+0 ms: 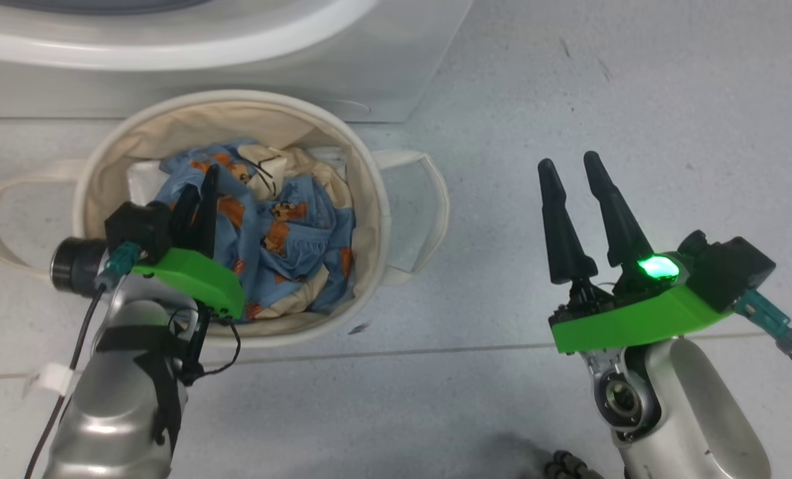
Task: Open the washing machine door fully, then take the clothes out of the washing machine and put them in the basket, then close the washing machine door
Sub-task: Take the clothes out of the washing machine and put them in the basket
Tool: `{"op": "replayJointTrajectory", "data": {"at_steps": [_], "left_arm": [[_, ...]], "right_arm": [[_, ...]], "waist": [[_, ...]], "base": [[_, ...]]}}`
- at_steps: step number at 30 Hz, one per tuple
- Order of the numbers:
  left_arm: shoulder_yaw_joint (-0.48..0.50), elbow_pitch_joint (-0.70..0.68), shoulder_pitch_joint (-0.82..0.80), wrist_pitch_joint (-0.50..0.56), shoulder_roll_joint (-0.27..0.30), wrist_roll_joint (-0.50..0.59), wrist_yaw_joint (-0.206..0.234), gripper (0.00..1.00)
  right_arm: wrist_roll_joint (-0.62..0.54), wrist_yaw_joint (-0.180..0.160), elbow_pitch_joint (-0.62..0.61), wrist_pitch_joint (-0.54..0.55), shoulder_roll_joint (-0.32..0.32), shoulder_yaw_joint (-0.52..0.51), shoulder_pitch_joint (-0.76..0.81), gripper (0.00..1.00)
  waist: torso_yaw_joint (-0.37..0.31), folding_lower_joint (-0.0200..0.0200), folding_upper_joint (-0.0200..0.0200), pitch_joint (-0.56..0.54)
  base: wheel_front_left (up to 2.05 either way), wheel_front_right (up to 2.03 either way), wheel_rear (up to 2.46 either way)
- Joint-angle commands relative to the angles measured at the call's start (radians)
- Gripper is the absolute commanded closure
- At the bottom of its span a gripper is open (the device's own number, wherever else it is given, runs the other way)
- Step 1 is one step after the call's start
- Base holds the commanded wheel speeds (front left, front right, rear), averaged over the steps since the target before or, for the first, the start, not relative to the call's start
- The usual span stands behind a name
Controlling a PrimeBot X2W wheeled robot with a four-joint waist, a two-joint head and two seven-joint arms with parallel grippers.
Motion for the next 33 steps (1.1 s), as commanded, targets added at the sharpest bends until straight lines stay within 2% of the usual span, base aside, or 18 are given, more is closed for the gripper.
{"op": "replayJointTrajectory", "data": {"at_steps": [1,13,14,15,22,33], "left_arm": [[0.028,-0.013,-0.016,-0.012,0.013,0.010,-0.005,1.00],[0.019,0.098,-0.069,-0.012,-0.013,0.036,-0.017,1.00],[0.022,0.109,-0.068,-0.012,-0.015,0.034,-0.017,0.10],[0.026,0.116,-0.068,-0.012,-0.017,0.032,-0.016,0.00],[0.048,0.066,-0.030,-0.012,-0.029,0.038,-0.005,0.00],[0.005,0.120,0.049,-0.012,-0.045,0.041,-0.025,0.00]], "right_arm": [[0.007,0.000,-0.036,-0.005,0.005,0.020,-0.001,0.00],[0.016,0.000,-0.041,-0.005,0.005,0.029,-0.016,0.00],[0.017,0.000,-0.041,-0.005,0.005,0.030,-0.016,0.00],[0.017,0.000,-0.040,-0.005,0.005,0.031,-0.016,0.00],[0.014,0.000,-0.029,-0.005,0.005,0.028,-0.006,0.00],[-0.008,0.000,-0.007,-0.005,0.005,-0.010,0.015,0.00]], "waist": [[-0.009,0.0000,0.0000,0.016],[-0.022,0.0000,0.0000,0.040],[-0.023,0.0000,0.0000,0.038],[-0.023,0.0000,0.0000,0.035],[-0.004,0.0000,0.0000,-0.017],[0.041,0.0000,0.0000,-0.139]], "base": [[0.00,0.00,0.00],[0.00,0.00,0.00],[0.00,0.00,0.00],[0.00,0.00,0.00],[0.00,0.00,0.00],[0.00,0.00,0.00]]}}
